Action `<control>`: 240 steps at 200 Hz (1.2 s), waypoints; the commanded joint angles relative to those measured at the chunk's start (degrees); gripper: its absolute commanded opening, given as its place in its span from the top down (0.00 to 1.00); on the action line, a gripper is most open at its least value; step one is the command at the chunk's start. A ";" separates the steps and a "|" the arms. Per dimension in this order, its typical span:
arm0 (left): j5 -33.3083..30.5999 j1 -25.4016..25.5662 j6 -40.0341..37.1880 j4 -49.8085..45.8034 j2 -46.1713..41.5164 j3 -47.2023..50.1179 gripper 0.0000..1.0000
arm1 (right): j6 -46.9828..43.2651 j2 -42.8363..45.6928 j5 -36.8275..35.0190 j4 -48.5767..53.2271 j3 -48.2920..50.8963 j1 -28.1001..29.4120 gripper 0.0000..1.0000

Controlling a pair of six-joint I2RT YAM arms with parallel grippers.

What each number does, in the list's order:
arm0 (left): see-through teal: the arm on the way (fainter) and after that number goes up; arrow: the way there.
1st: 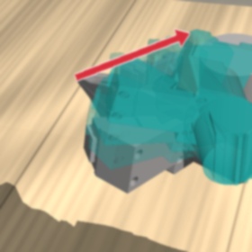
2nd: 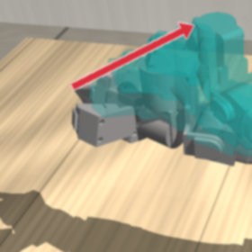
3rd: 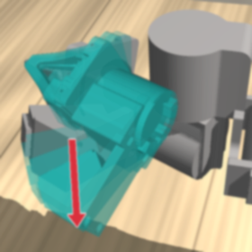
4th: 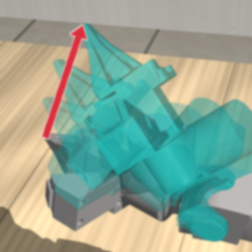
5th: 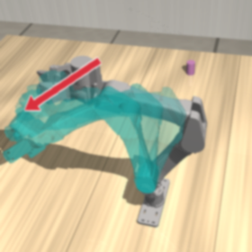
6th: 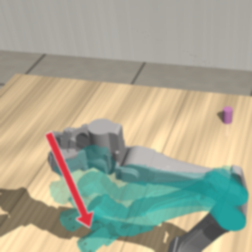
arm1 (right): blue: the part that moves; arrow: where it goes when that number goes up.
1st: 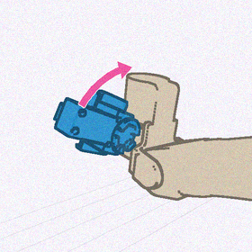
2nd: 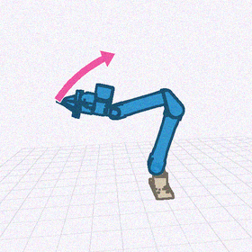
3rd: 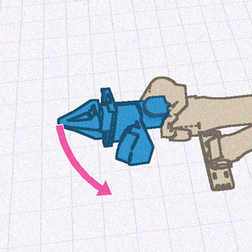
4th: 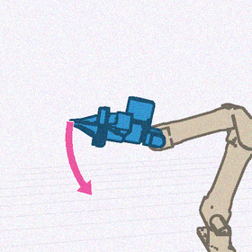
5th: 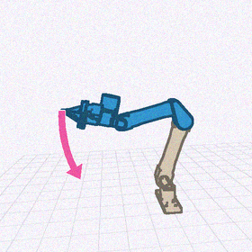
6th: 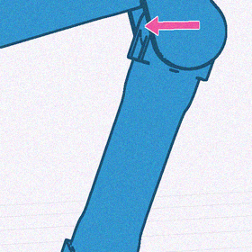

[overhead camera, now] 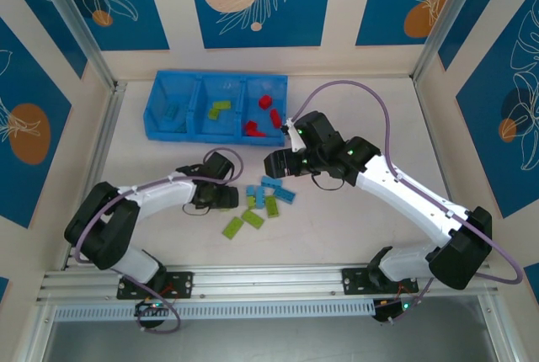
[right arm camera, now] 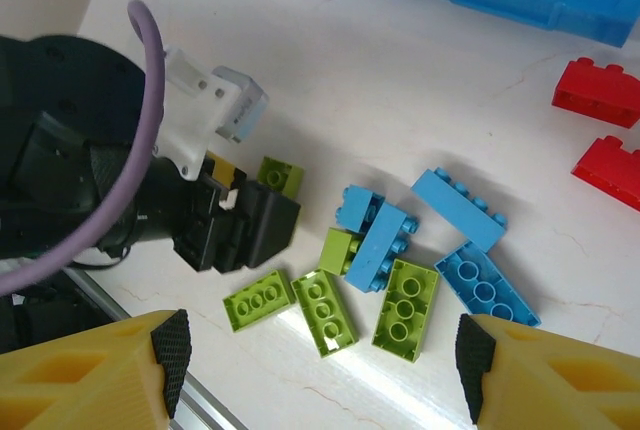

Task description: Sort the legos into containers by color

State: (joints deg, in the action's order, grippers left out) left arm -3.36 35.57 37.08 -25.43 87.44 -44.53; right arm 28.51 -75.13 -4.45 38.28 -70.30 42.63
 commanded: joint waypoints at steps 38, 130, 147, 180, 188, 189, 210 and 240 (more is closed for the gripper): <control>1.51 0.45 -0.78 -2.19 -0.92 -1.80 0.69 | -1.15 -0.33 4.47 2.24 -1.20 0.65 0.27; -11.31 -10.57 -11.57 -1.96 4.12 -30.07 0.78 | 3.72 4.40 3.18 -3.99 2.64 0.86 0.27; -10.68 -13.14 -11.94 -2.64 13.57 -39.68 0.77 | 4.16 4.72 3.81 -3.71 3.08 1.13 0.27; -9.30 -16.85 -10.82 -7.50 28.53 -57.48 0.64 | 5.14 7.11 2.78 -3.33 5.32 1.66 0.27; -9.04 -17.46 -10.59 -8.87 30.95 -61.15 0.58 | 5.47 7.82 2.22 -3.09 5.92 1.71 0.27; -9.00 -17.51 -10.56 -9.12 31.21 -61.53 0.57 | 5.53 7.86 2.15 -3.06 5.99 1.69 0.27; -7.92 -18.26 -11.40 -12.36 34.02 -68.27 0.47 | 6.95 9.64 -0.70 -1.95 7.42 1.67 0.27; -3.24 -17.66 -11.25 -12.47 27.15 -66.48 0.41 | 8.68 10.96 -4.09 -2.42 10.22 1.58 0.26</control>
State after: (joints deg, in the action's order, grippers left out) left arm -11.00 17.50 26.41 -35.24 122.37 -109.93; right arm 34.61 -65.73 -4.75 35.55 -62.41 43.92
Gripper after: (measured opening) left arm 0.588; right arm 0.735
